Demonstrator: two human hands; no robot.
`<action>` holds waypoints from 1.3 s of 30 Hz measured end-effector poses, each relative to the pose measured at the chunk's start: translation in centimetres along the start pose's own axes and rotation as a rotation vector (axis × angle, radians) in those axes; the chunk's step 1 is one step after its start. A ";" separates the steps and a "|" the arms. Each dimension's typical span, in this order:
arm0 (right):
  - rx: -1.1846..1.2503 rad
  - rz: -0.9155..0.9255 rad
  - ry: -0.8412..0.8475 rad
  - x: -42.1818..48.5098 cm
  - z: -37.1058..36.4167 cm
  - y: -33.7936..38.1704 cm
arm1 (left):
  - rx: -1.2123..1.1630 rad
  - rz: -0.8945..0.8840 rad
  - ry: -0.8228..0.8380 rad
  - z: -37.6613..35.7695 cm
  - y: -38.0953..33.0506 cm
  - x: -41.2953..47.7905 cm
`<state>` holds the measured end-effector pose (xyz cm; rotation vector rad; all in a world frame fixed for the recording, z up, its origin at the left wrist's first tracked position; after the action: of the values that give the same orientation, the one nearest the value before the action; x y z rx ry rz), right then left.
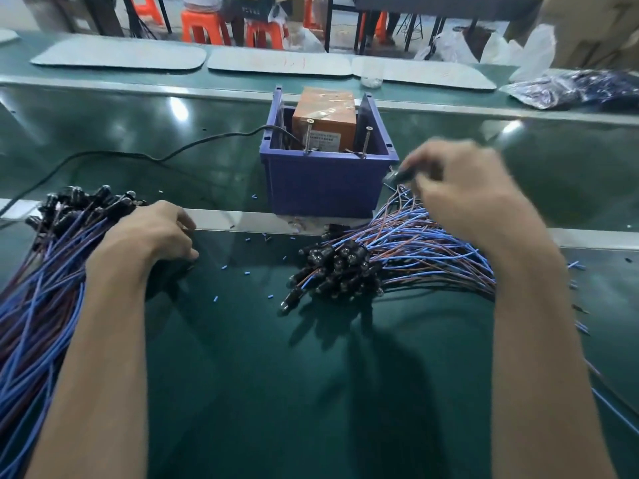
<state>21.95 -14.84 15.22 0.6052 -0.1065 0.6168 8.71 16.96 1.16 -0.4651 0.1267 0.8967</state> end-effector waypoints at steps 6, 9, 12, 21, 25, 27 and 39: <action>-0.161 -0.013 0.618 -2.1 -8.3 -1.1 | 0.041 -0.036 0.092 -0.2 0.3 -0.1; -0.104 -0.030 0.602 -1.9 -8.2 -1.5 | 0.057 -0.041 0.142 -0.3 0.8 -0.1; -0.081 -0.030 0.597 -1.8 -8.2 -1.8 | 0.058 -0.057 0.147 -0.8 1.0 0.2; -0.071 -0.012 0.605 -1.8 -8.3 -1.6 | 0.093 -0.082 0.253 -1.4 2.3 0.4; -0.077 0.006 0.603 -1.8 -8.2 -1.5 | 0.074 -0.100 0.233 -1.2 2.3 0.3; -0.073 0.016 0.603 -1.8 -8.3 -1.3 | 0.041 -0.111 0.239 -1.3 2.2 0.0; 0.017 0.100 0.548 -1.4 -8.3 0.4 | 0.068 -0.317 0.190 0.3 -2.6 -2.8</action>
<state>19.89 -10.65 8.21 0.4311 0.3842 0.8612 8.94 13.70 3.08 -0.4907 0.2490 0.5355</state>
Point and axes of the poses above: each hand's wrist, its own x-axis towards the middle knuckle, its own z-axis out of the back of the hand, y = z × x, the point moved 10 cm from there along x, towards the middle knuckle, and after that the axes turned 3 degrees about z, right-handed, at the moved point
